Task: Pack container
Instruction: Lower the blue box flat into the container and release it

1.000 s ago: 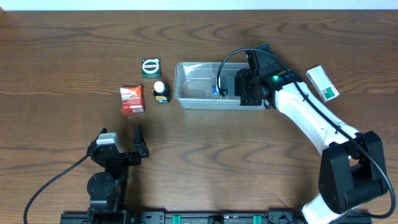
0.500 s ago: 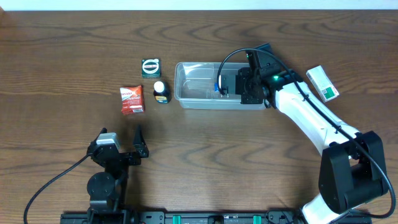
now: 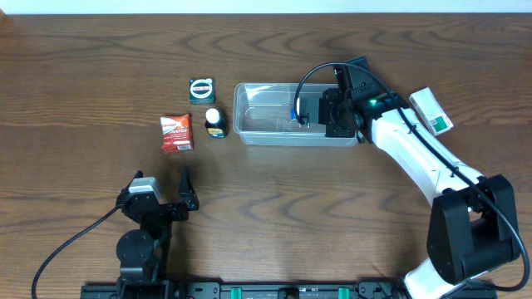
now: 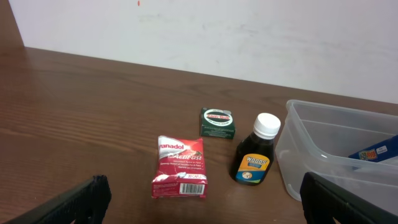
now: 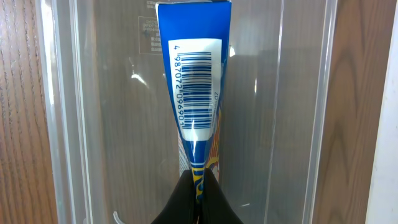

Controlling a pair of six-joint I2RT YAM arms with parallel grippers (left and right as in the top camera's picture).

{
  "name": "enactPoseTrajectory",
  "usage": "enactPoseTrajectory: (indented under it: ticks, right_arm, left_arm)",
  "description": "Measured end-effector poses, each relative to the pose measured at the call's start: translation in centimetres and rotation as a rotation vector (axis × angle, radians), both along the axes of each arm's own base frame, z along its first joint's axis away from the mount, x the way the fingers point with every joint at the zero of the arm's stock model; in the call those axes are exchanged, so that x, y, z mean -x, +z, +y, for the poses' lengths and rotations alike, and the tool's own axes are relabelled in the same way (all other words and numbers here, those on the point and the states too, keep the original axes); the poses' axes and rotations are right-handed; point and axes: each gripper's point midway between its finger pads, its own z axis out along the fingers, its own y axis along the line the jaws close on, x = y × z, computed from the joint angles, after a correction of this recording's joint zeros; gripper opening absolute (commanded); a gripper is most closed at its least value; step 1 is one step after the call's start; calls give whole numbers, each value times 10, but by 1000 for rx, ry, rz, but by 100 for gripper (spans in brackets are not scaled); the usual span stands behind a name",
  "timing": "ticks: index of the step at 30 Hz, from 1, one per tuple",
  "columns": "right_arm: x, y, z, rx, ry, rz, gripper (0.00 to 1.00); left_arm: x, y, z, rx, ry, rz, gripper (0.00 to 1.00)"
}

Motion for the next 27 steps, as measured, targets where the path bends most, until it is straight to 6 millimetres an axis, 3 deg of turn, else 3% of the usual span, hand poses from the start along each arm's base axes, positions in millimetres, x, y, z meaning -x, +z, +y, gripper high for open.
enactPoseTrajectory:
  ticks: [7, 18, 22, 27]
  right_arm:
    - [-1, 0, 0, 4, 1, -5, 29]
    - [-3, 2, 1, -8, -13, -10, 35]
    - [-2, 2, 4, -25, -38, 0, 50]
    - [3, 16, 15, -65, -66, -11, 52]
  left_arm:
    - [0, 0, 0, 0, 0, 0, 98]
    - [0, 0, 0, 0, 0, 0, 98]
    - [0, 0, 0, 0, 0, 0, 98]
    - [0, 0, 0, 0, 0, 0, 98]
